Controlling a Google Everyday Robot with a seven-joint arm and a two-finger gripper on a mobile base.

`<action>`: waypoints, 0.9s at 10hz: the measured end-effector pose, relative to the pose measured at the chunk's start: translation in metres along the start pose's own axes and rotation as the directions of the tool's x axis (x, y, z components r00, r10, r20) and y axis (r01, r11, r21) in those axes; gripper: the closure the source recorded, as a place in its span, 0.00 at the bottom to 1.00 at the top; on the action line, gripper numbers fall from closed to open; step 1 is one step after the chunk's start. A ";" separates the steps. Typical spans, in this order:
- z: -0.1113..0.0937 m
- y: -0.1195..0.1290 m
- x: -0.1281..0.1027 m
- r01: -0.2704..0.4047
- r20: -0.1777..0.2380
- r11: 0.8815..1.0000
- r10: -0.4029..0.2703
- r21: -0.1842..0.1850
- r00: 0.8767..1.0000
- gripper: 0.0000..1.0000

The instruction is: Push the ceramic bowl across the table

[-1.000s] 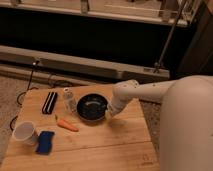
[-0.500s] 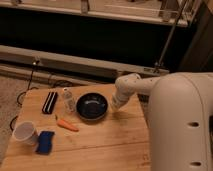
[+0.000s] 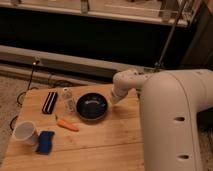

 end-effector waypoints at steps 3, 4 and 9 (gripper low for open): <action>0.017 0.021 -0.019 0.048 -0.014 0.999 -0.048 0.004 0.999 0.94; 0.022 0.029 -0.024 0.064 -0.023 0.998 -0.064 0.003 0.998 0.94; 0.032 0.090 -0.053 0.203 -0.037 0.979 -0.203 -0.015 0.978 0.94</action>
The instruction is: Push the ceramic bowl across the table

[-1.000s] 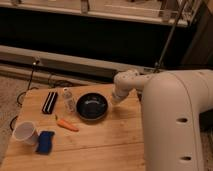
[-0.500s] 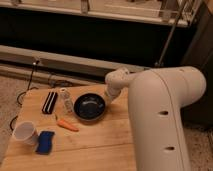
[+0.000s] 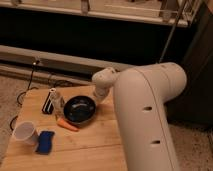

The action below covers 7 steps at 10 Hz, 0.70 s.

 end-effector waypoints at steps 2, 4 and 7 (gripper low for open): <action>0.002 0.022 -0.011 0.055 -0.005 0.998 -0.055 -0.008 0.998 0.94; 0.006 0.056 -0.025 0.124 -0.006 0.992 -0.125 -0.036 0.992 0.94; 0.010 0.089 -0.031 0.190 -0.007 0.978 -0.191 -0.081 0.982 0.94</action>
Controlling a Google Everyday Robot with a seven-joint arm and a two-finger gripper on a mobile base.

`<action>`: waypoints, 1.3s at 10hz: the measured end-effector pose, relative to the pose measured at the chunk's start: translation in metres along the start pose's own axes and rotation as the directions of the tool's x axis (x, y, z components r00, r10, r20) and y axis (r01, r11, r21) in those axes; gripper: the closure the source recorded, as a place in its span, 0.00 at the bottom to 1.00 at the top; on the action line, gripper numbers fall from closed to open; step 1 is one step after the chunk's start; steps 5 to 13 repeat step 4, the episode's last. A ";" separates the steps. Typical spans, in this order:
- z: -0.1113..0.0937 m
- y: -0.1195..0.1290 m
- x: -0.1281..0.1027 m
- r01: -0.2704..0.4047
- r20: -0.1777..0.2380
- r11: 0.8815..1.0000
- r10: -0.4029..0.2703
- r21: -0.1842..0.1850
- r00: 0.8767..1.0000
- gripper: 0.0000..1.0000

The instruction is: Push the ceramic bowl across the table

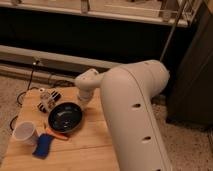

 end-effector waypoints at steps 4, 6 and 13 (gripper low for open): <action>0.006 0.040 -0.013 0.090 0.003 0.994 -0.090 -0.064 0.996 0.94; 0.006 0.040 -0.013 0.090 0.003 0.994 -0.090 -0.064 0.996 0.94; 0.006 0.040 -0.013 0.090 0.003 0.994 -0.090 -0.064 0.996 0.94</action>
